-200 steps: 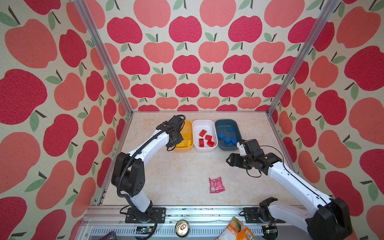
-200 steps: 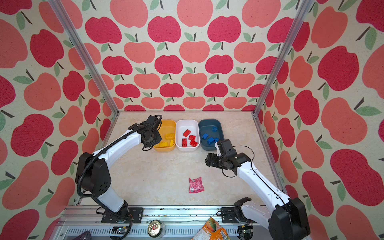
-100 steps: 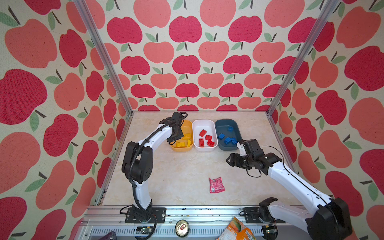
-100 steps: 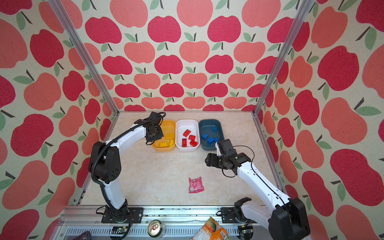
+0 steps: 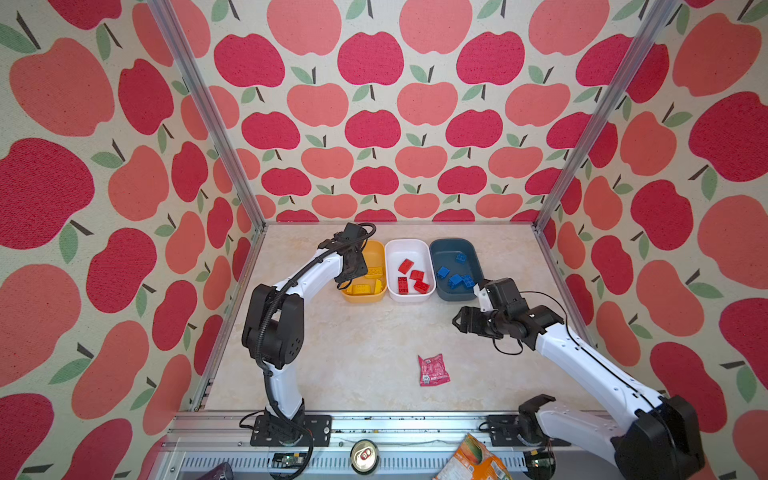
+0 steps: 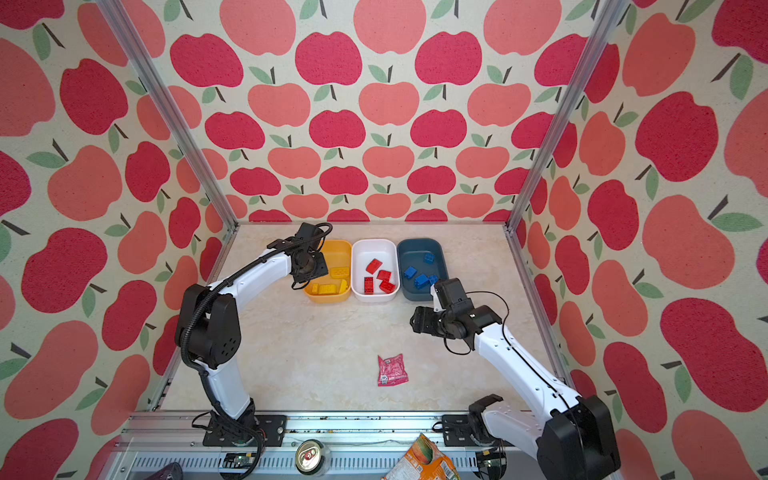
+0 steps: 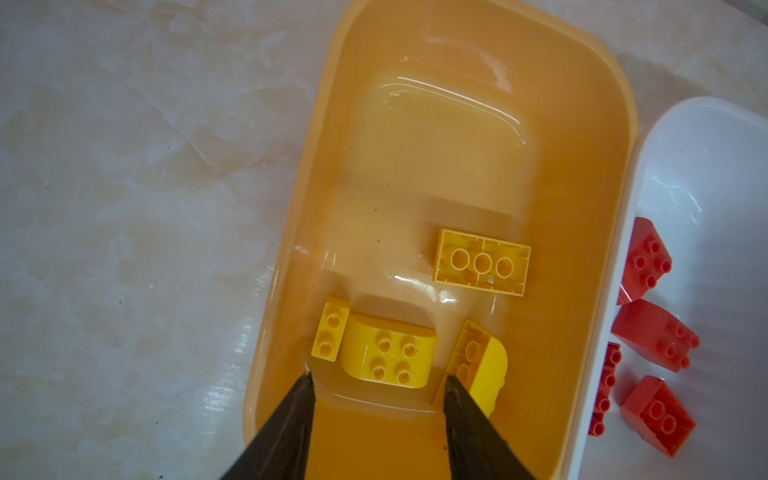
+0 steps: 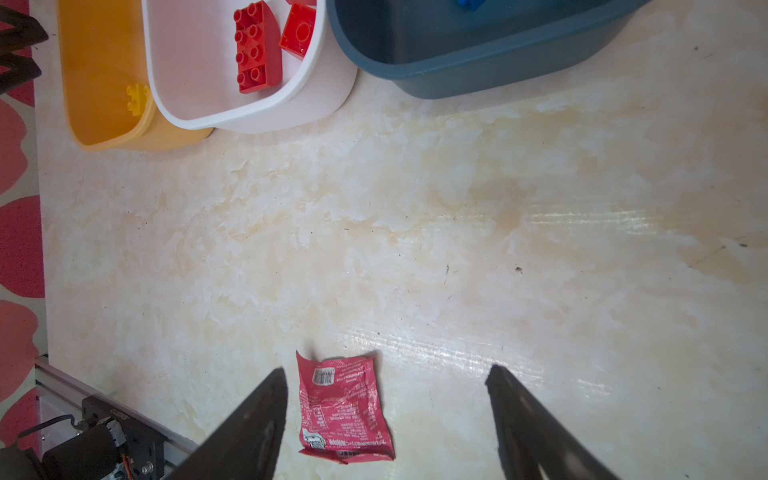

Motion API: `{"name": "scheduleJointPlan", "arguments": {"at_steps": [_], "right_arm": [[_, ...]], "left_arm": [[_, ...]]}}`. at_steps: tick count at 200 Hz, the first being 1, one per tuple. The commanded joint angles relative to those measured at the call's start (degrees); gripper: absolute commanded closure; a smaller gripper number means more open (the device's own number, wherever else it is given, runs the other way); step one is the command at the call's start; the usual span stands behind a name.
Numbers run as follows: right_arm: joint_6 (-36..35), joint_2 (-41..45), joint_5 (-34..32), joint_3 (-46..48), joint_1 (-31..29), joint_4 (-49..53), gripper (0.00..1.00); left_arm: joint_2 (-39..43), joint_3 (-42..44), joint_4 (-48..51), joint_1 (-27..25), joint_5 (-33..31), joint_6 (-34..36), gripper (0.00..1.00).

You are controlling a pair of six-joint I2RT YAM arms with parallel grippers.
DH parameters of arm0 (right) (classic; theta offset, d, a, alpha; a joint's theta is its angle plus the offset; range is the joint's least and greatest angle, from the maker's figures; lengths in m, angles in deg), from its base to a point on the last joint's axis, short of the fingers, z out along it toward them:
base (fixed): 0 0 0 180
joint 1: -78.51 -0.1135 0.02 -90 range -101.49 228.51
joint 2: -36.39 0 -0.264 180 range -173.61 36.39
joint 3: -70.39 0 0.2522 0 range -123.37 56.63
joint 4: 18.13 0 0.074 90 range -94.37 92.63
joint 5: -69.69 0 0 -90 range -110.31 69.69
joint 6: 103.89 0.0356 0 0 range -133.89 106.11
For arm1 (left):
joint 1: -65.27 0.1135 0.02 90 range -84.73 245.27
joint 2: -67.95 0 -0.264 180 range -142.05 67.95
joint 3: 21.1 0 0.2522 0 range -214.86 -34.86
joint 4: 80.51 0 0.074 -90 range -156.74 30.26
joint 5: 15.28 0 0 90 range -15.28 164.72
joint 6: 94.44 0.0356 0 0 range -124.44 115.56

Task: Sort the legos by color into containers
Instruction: 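Open the left gripper to release the yellow brick into the yellow bin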

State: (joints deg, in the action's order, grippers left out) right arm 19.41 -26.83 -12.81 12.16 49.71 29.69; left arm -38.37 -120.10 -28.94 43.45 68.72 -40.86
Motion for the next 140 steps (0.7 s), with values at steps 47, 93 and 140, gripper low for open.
{"name": "scheduleJointPlan", "arguments": {"at_steps": [47, 93, 140], "right_arm": [[-2.95, -0.73, -2.34, -2.99, 0.82, 1.59, 0.21], [-8.30, -2.71, -3.26, -6.39, 4.80, 1.47, 0.20], [-14.00, -5.10, -4.42, -9.29, 10.31, -0.36, 0.16]], "left_arm": [[12.76, 11.05, -8.02, 0.18, -1.91, 2.51, 0.30], [21.77, 21.87, -15.34, 0.29, -8.30, 8.25, 0.18], [30.54, 32.88, -24.61, 1.19, -11.88, 15.37, 0.04]]}}
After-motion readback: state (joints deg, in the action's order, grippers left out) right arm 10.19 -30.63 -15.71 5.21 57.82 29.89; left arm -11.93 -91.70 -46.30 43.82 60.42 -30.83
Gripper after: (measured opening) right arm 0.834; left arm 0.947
